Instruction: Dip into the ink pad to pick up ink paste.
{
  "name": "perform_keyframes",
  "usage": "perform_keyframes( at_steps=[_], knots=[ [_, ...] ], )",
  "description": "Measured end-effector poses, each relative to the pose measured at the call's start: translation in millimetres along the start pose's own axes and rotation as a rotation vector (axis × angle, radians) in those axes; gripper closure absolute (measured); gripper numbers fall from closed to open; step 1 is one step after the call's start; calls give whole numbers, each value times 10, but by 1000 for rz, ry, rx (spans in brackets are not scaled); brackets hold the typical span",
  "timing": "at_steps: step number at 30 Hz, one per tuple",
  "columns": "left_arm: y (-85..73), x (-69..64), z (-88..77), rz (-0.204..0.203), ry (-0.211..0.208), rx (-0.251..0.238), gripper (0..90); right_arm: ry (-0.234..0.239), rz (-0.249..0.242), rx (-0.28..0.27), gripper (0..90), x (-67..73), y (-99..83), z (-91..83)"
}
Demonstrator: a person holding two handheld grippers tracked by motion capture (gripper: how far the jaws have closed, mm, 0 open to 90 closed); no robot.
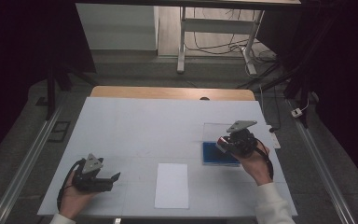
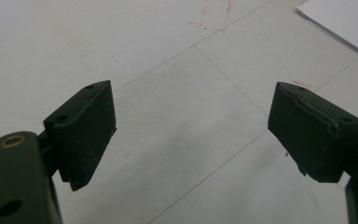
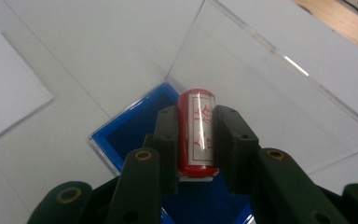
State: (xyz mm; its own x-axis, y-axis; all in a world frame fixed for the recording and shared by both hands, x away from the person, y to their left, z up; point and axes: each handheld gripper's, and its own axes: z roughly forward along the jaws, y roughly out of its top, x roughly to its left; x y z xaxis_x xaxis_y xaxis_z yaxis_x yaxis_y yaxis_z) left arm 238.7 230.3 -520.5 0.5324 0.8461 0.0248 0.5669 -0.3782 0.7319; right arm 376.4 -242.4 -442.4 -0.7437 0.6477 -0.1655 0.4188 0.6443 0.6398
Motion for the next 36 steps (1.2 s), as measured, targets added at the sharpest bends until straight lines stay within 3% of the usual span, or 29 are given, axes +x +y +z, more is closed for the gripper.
perform_keyframes(
  at_steps=[25, 36],
  knots=[
    [3, -7, 6, 4, 0, 7, 153, -24, -49, 107, 703, 70, -25, 242],
    [3, -9, 7, 5, -1, 9, 153, -23, -32, 113, 704, 59, -32, 253]
  ],
)
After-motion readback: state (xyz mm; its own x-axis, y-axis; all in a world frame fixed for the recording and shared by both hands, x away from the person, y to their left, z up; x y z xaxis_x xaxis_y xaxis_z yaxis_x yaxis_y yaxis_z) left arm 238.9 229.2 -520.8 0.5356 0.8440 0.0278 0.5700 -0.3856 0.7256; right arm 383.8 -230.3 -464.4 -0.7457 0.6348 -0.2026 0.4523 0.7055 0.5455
